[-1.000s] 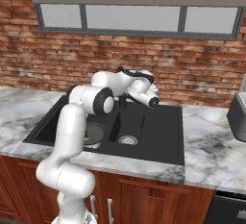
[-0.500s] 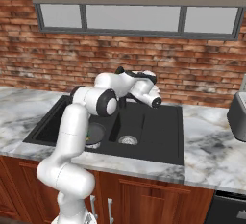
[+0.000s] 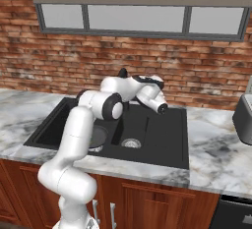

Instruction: Pick the pan and sponge and place them into the sink. Then turn on the water.

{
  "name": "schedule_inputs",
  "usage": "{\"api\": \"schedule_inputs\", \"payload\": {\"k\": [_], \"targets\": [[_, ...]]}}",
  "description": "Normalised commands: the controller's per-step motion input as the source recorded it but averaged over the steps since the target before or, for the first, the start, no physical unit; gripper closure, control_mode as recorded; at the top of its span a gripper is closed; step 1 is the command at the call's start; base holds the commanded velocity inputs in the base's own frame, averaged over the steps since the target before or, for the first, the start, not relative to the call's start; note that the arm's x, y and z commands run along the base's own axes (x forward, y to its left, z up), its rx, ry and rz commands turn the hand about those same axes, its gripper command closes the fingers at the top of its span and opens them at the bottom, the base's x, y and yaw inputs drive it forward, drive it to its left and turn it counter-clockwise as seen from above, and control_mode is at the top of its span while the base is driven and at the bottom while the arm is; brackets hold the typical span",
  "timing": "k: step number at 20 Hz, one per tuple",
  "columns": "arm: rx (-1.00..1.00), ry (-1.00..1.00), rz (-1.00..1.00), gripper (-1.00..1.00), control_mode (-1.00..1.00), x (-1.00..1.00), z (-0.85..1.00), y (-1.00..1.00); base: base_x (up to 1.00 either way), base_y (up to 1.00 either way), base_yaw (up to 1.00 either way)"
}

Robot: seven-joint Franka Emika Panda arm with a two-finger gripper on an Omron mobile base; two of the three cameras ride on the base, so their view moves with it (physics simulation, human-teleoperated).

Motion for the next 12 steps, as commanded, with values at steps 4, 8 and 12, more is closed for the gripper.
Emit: {"api": "schedule_inputs", "payload": {"k": [4, 8, 12], "targets": [[0.13, 0.02, 0.0, 1.0, -1.0, 0.0, -0.16, -0.76, 0.0, 0.0, 0.0], [0.11, 0.0, 0.0, 1.0, -1.0, -0.04, -0.19, -0.74, 0.0, 0.0, 0.0], [0.09, 0.0, 0.0, 1.0, -1.0, -0.13, -0.16, -0.65, 0.0, 0.0, 0.0]]}}
